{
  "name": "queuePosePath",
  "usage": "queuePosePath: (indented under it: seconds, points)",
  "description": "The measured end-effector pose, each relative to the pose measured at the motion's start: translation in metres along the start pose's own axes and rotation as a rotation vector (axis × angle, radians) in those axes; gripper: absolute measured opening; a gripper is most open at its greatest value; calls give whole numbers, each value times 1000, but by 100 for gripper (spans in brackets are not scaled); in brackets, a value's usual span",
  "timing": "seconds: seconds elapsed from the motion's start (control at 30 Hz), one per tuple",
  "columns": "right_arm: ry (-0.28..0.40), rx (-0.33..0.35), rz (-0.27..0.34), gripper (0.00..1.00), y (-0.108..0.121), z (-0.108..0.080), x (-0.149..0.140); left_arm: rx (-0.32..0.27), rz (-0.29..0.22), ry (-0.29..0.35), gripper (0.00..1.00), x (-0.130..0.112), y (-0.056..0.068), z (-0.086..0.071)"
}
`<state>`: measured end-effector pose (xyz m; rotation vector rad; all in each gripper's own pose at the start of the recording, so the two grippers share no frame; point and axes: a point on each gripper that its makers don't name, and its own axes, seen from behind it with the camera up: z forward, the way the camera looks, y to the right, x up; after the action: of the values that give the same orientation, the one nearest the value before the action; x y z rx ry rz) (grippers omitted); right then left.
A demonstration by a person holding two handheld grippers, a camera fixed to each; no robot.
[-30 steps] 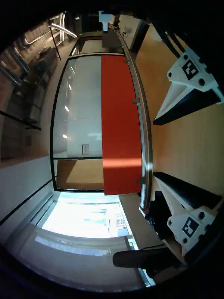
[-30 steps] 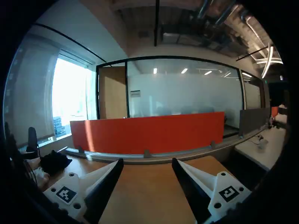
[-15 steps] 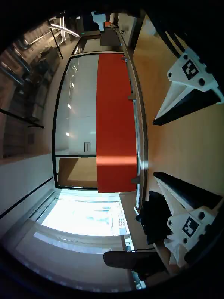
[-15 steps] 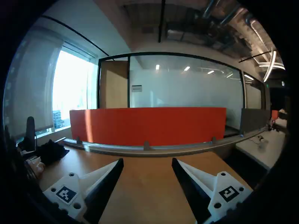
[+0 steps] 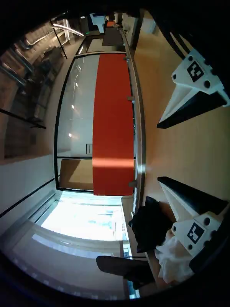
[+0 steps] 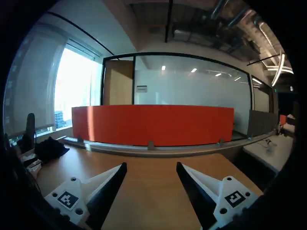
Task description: Fold towel
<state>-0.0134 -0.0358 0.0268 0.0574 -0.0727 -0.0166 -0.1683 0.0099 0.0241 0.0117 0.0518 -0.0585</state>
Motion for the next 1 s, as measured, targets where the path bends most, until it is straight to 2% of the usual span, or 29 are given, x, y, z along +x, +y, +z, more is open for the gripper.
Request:
queuePosePath:
  seconds: [0.17,0.37,1.0]
  points:
    - [-4,-7,-1,100,3,0,-12,8,24,1,93,-10,-2,-3]
    - [-14,-8,11,100,3,0,-22,13,12,0,92,-18,-5,-5]
    - [-23,-19,-3,100,9,-10,-20,15,9,2,92,-22,-4,-8]
